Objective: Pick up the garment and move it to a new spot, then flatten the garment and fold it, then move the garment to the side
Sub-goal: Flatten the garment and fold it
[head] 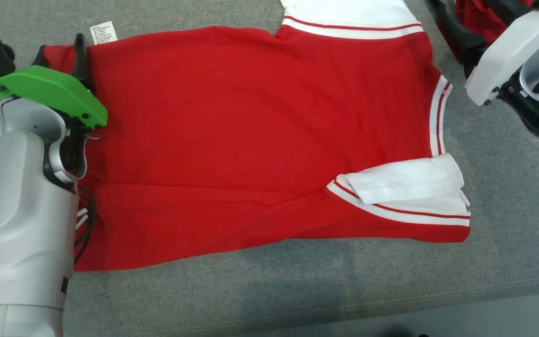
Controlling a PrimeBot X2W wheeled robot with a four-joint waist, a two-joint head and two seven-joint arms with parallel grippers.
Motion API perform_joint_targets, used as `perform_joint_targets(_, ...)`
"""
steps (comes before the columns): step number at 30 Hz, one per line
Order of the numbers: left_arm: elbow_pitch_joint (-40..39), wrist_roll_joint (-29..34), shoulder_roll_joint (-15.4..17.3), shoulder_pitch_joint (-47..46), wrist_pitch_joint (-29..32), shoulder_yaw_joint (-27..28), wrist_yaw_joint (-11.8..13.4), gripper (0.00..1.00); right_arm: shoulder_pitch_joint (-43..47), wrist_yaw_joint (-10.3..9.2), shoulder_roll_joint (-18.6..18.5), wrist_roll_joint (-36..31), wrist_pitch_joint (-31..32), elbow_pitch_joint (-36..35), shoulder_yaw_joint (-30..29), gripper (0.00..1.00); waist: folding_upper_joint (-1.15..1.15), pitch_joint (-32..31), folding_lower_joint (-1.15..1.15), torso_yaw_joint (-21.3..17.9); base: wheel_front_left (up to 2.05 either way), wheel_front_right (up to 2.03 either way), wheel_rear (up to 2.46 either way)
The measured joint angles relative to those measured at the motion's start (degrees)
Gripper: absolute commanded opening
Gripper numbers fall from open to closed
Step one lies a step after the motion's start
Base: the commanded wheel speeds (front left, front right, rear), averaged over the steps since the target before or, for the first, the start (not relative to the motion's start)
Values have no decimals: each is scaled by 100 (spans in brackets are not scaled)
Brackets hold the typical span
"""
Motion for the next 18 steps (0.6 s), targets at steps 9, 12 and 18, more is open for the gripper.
perform_joint_targets(9, 134, 182, -490, -294, -288, -320, 0, 0, -668, 0, -22, -144, 360, 668, -43, 100, 0, 149, 0, 434, 0, 0, 0)
perform_joint_targets(12, 116, 182, -572, -356, -379, -436, -13, 0, -810, -5, -49, -172, 520, 896, -41, 100, 0, 179, 0, 591, 0, 0, 0)
perform_joint_targets(18, 68, 193, -615, -370, -588, -655, -172, 0, -1000, -8, -87, -170, 820, 1339, -53, 100, 0, 232, 0, 917, 0, 0, 0)
